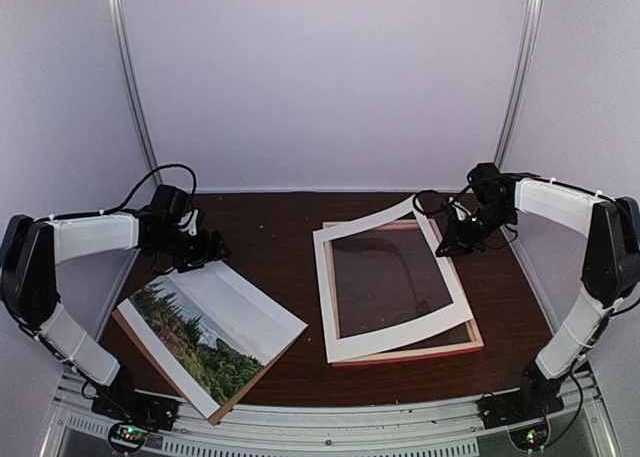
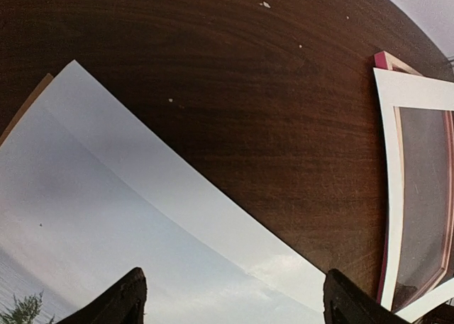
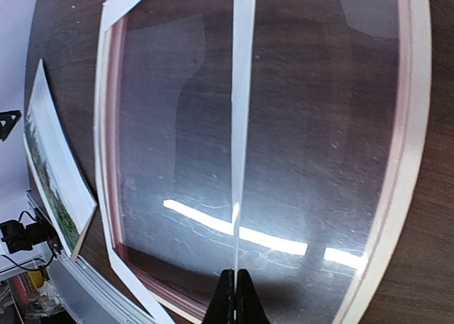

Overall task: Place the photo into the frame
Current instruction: Place the mat board on the glass panel.

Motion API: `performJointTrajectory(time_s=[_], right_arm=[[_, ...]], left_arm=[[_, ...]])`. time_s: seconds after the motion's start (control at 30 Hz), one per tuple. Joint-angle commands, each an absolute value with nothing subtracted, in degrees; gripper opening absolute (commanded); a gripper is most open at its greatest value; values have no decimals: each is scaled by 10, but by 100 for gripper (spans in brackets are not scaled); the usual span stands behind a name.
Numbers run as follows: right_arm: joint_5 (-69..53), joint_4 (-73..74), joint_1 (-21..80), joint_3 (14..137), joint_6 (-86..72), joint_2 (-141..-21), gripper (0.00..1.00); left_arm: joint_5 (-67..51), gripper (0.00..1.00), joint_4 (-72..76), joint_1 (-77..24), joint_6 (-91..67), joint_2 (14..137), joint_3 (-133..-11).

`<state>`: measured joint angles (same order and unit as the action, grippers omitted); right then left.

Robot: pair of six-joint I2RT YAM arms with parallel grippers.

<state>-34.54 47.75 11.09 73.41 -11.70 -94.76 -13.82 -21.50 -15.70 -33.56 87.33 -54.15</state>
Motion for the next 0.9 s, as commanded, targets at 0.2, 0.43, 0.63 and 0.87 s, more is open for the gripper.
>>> performJointTrajectory(time_s=[0.2, 0.43, 0.63, 0.87], right_arm=[[-254, 527, 57, 702, -72, -927, 0], [-260, 469, 55, 679, -107, -939, 0], [-270, 425, 55, 665, -135, -948, 0], [-274, 384, 55, 646, -163, -953, 0]], left_arm=[[-126, 87, -213, -179, -322, 908, -576], [-129, 88, -212, -184, -322, 915, -579], [-129, 88, -211, -187, -322, 918, -580], [-129, 88, -208, -191, -326, 925, -583]])
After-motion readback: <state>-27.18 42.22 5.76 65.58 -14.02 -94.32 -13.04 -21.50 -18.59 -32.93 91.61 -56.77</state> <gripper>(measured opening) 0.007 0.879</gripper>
